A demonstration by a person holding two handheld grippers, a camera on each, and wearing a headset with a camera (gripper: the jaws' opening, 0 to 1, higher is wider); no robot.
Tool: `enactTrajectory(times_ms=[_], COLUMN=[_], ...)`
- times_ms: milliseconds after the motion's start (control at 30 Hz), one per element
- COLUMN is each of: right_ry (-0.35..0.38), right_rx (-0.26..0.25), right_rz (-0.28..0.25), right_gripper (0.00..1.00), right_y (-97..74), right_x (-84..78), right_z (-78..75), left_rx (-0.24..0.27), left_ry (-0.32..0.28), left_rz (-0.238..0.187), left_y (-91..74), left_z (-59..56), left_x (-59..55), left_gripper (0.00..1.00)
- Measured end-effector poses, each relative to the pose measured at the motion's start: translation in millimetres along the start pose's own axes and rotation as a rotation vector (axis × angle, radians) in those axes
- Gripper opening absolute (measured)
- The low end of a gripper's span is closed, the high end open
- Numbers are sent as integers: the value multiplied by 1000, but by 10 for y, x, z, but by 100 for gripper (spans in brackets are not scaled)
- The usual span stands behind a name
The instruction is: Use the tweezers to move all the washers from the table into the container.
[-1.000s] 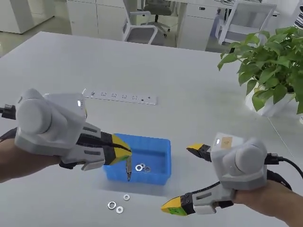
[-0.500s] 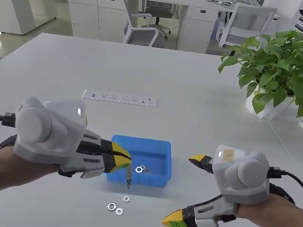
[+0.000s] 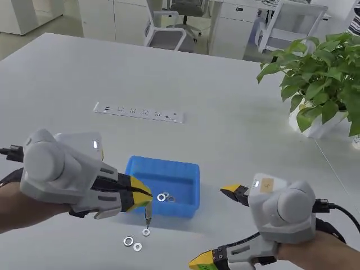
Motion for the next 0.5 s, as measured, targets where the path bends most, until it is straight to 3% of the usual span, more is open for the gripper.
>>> enactTrajectory(times_ms=[500], right_ry=[0], right_rx=[9], right_rz=[16], right_gripper=[100], right_y=[36], right_x=[-47], right_z=[40], left_rx=[-14], left_ry=[-26], left_rz=[11], left_y=[65], left_z=[-30], left_x=[-112], left_gripper=[5])
Point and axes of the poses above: the centre of the closed fingertips' face, and the gripper's own axes: y roughly forward along the fingers, z roughly to its left, x roughly out of its top, the point moved 2 cm from there along -y, roughly backward along the fingers, and after that the axes turned 15 degrees about z, right-handed, at the moved point
